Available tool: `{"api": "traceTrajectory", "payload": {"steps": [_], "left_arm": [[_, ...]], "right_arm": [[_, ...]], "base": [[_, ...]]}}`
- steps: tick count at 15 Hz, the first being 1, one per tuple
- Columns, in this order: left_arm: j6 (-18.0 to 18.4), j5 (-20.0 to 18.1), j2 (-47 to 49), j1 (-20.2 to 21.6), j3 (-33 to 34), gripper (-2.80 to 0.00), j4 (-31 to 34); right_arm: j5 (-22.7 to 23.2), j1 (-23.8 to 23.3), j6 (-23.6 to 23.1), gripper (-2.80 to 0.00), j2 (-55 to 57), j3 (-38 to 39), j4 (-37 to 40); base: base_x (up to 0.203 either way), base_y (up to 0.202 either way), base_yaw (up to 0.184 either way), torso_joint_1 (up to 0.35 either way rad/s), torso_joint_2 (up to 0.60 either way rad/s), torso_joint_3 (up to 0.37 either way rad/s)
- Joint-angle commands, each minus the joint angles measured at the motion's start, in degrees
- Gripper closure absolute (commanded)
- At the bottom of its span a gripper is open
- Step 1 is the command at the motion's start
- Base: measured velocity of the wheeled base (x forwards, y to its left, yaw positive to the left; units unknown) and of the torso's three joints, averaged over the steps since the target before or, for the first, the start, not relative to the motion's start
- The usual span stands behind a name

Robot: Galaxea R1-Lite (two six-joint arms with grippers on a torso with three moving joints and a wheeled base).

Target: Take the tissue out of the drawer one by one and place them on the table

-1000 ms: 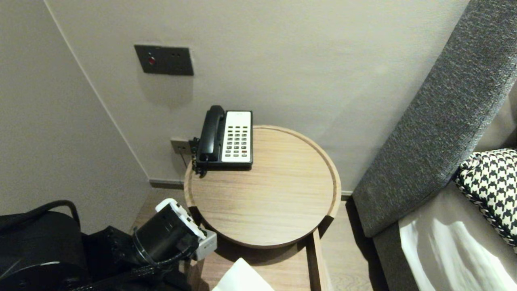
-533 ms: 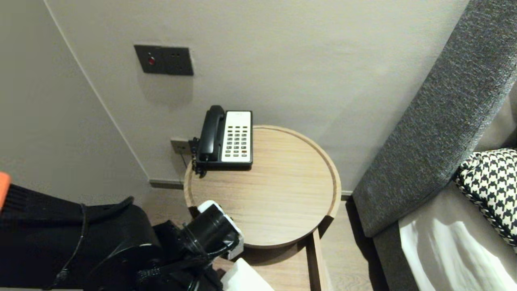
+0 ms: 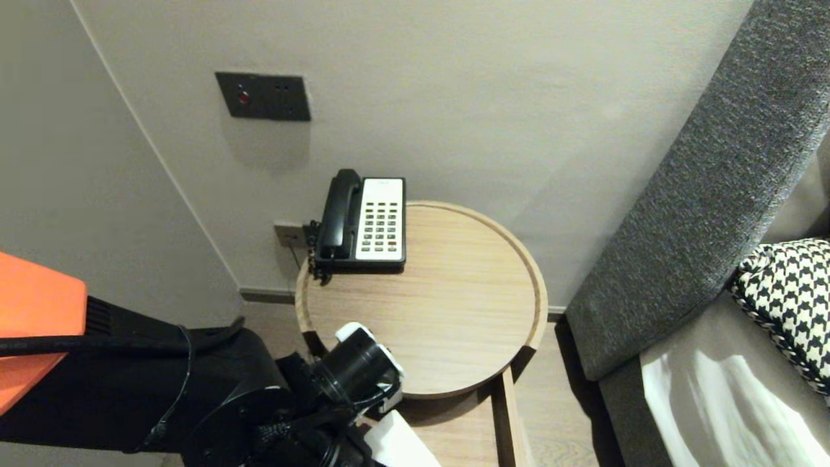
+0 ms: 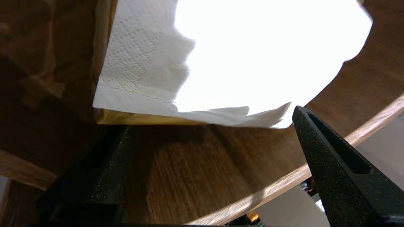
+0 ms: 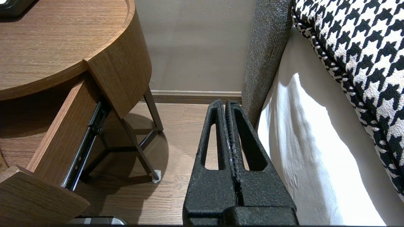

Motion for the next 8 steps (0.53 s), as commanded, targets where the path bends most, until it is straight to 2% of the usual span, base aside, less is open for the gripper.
{"api": "traceTrajectory", "payload": {"steps": [1, 8], "left_arm": [[-0.37, 0.19, -0.25, 0.46, -2.50, -2.80, -0.16], [-0.38, 0.30, 3.04, 2.05, -6.57, -2.80, -0.23]], "right_arm": [[0.00, 0.00, 0.02, 0.00, 0.09, 2.29, -0.04], [0.00, 0.00, 0.02, 0.00, 0.09, 2.29, -0.04]], "base": [[0.000, 0.000, 0.000, 0.000, 0.00, 0.000], [0.000, 0.000, 0.000, 0.000, 0.00, 0.000]]}}
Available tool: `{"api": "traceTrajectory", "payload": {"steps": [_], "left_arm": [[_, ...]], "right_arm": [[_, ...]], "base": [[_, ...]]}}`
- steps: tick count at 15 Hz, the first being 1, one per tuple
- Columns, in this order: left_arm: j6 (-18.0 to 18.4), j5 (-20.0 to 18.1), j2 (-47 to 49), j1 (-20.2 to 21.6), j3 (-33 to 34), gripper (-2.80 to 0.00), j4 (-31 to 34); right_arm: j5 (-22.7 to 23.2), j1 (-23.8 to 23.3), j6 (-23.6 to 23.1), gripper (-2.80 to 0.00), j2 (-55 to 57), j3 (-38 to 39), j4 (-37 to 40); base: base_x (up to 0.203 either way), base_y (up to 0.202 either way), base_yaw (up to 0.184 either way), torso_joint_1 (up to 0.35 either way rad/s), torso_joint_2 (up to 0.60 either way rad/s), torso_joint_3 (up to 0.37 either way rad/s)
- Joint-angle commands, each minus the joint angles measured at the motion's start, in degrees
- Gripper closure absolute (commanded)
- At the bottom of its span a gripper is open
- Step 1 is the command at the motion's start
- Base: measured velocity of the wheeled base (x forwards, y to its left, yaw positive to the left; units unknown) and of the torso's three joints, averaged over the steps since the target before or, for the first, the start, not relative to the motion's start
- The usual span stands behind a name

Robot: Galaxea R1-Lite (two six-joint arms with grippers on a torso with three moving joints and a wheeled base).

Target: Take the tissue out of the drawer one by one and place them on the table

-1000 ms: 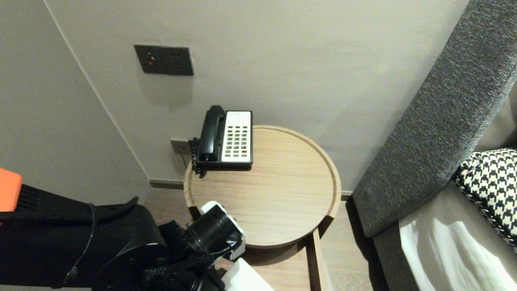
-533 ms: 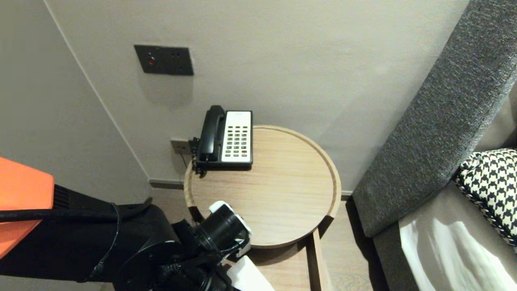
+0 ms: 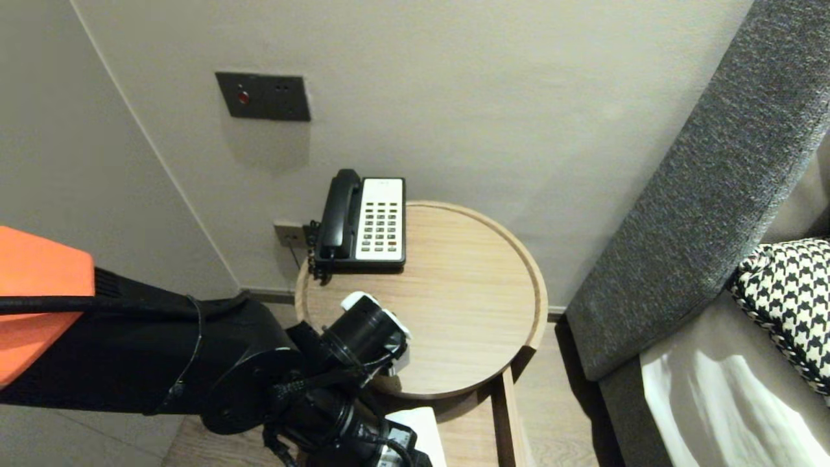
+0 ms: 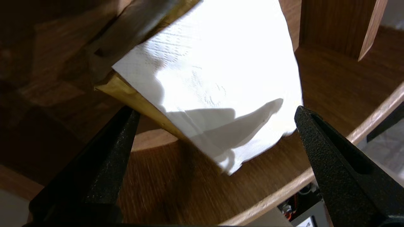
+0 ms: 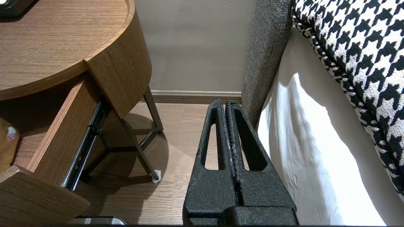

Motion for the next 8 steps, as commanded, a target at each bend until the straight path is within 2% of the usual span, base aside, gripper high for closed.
{"api": "traceTrajectory", "payload": {"steps": [1, 8], "left_arm": [[-0.19, -0.12, 2.15, 0.07, -1.57, -2.80, 0.04], [0.03, 0.04, 4.54, 0.00, -4.57, -2.80, 0.13]], "right_arm": [[-0.02, 0.00, 0.02, 0.00, 0.09, 2.29, -0.04], [-0.02, 0.00, 0.02, 0.00, 0.09, 2.29, -0.04]], "base": [[0.000, 0.000, 0.000, 0.000, 0.00, 0.000], [0.000, 0.000, 0.000, 0.000, 0.00, 0.000]]}}
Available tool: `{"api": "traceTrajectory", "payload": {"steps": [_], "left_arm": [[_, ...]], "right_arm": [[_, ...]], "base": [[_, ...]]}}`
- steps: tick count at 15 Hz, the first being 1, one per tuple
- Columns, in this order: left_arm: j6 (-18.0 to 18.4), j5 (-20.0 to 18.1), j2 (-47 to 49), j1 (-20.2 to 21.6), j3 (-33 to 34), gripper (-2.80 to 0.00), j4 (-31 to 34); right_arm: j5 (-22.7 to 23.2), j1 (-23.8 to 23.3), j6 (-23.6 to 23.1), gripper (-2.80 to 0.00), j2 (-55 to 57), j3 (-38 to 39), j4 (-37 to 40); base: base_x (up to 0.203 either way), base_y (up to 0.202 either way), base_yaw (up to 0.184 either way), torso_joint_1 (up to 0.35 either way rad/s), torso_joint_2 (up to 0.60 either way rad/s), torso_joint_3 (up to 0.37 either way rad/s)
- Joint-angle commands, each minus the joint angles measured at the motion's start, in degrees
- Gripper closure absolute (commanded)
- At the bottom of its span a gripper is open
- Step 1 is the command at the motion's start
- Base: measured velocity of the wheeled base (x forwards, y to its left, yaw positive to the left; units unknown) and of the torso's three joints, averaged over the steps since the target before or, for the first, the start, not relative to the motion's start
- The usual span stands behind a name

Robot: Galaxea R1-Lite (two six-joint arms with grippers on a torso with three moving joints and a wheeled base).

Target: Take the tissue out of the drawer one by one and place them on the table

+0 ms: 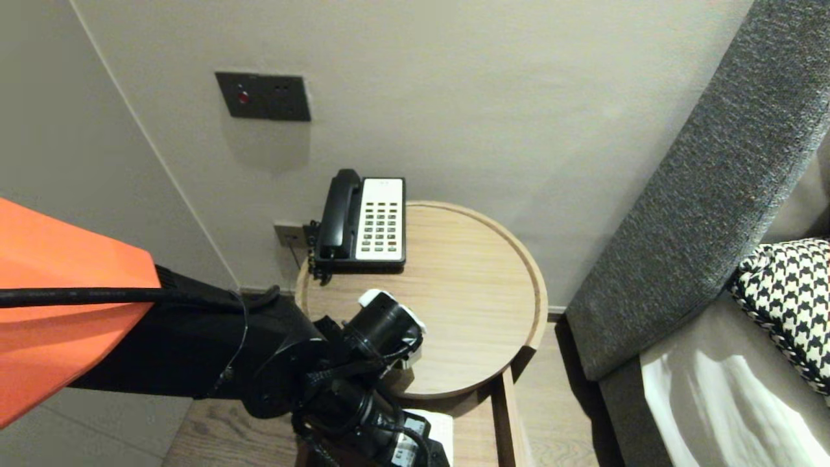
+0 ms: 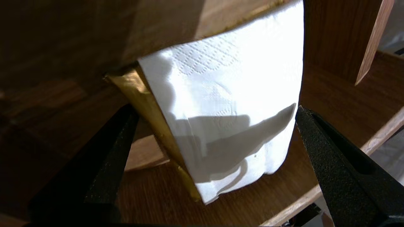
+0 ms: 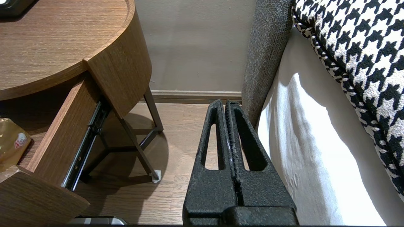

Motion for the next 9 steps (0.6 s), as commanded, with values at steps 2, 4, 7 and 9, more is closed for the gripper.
{"api": "traceTrajectory", "payload": {"steps": [2, 4, 7, 9], "left_arm": [[0.27, 0.07, 0.13, -0.21, -0.75, -2.80, 0.44], [0.28, 0.08, -0.52, -0.81, -1.01, -2.80, 0.68], [0.27, 0.16, -1.87, -1.26, -1.78, -2.80, 2.18], [0.54, 0.24, -3.44, -1.39, -4.20, -2.80, 6.19]], "right_arm": [[0.00, 0.00, 0.01, 0.00, 0.09, 2.29, -0.05], [0.00, 0.00, 0.01, 0.00, 0.09, 2.29, -0.05], [0.00, 0.00, 0.01, 0.00, 0.09, 2.29, -0.05], [0.00, 0.00, 0.01, 0.00, 0.09, 2.29, -0.05]], "base": [[0.000, 0.000, 0.000, 0.000, 0.00, 0.000], [0.000, 0.000, 0.000, 0.000, 0.00, 0.000], [0.000, 0.000, 0.000, 0.000, 0.00, 0.000], [0.000, 0.000, 0.000, 0.000, 0.00, 0.000]]}}
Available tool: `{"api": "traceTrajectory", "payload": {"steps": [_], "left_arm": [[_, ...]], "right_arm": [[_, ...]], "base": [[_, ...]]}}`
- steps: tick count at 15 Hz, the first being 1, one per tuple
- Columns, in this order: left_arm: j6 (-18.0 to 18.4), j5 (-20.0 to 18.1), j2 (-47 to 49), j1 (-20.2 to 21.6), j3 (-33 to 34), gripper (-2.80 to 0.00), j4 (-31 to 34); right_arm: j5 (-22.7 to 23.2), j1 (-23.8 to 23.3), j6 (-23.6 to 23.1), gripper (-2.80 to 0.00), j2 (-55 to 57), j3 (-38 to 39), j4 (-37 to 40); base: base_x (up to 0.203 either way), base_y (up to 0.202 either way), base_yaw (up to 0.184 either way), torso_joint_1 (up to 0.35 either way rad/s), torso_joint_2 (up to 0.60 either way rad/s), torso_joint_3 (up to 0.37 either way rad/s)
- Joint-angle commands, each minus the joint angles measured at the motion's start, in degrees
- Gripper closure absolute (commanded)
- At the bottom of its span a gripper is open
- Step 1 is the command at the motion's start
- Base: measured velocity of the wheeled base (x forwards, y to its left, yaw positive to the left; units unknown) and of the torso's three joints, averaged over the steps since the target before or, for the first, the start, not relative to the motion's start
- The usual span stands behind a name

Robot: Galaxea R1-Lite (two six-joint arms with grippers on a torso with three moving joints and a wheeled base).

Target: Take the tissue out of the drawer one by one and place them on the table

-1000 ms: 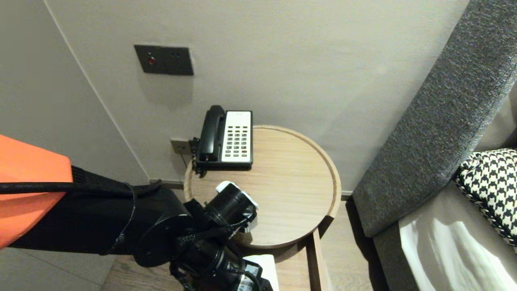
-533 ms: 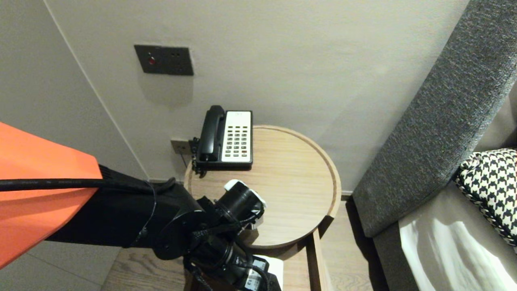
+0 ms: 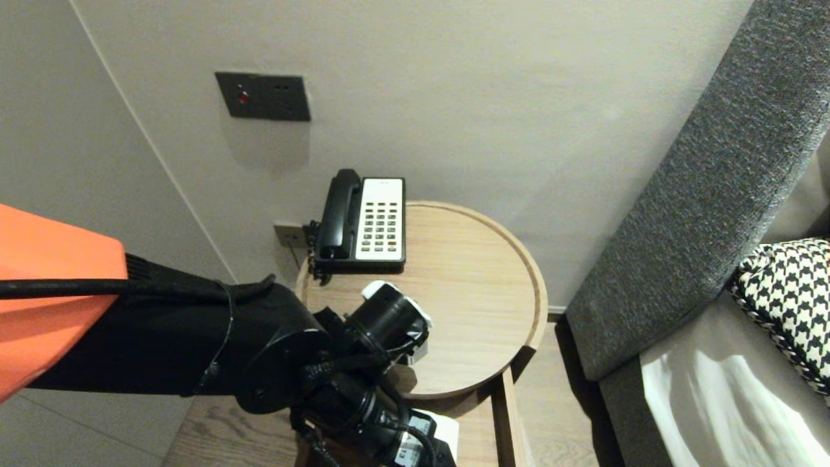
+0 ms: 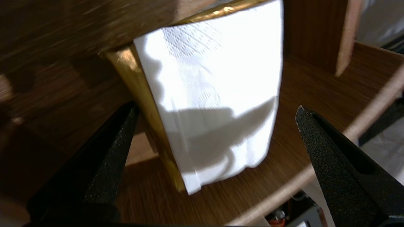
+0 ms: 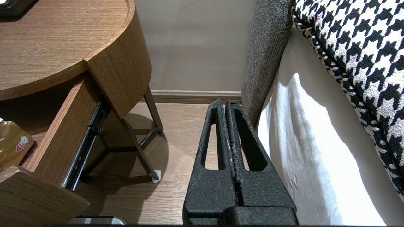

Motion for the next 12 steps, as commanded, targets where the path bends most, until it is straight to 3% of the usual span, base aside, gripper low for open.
{"api": "traceTrajectory", "payload": {"steps": [1, 5, 12], "left_arm": [[0.03, 0.33, -1.39, -0.60, -2.51, -2.80, 3.56], [0.19, 6.96, 1.45, -3.21, -4.20, -2.80, 7.31], [0.60, 7.84, 6.11, -5.91, -12.00, -2.80, 13.83]], "right_arm": [[0.00, 0.00, 0.01, 0.00, 0.09, 2.29, -0.06], [0.00, 0.00, 0.01, 0.00, 0.09, 2.29, -0.06], [0.00, 0.00, 0.01, 0.00, 0.09, 2.29, -0.06]], "base": [[0.000, 0.000, 0.000, 0.000, 0.00, 0.000], [0.000, 0.000, 0.000, 0.000, 0.00, 0.000], [0.000, 0.000, 0.000, 0.000, 0.00, 0.000]]}}
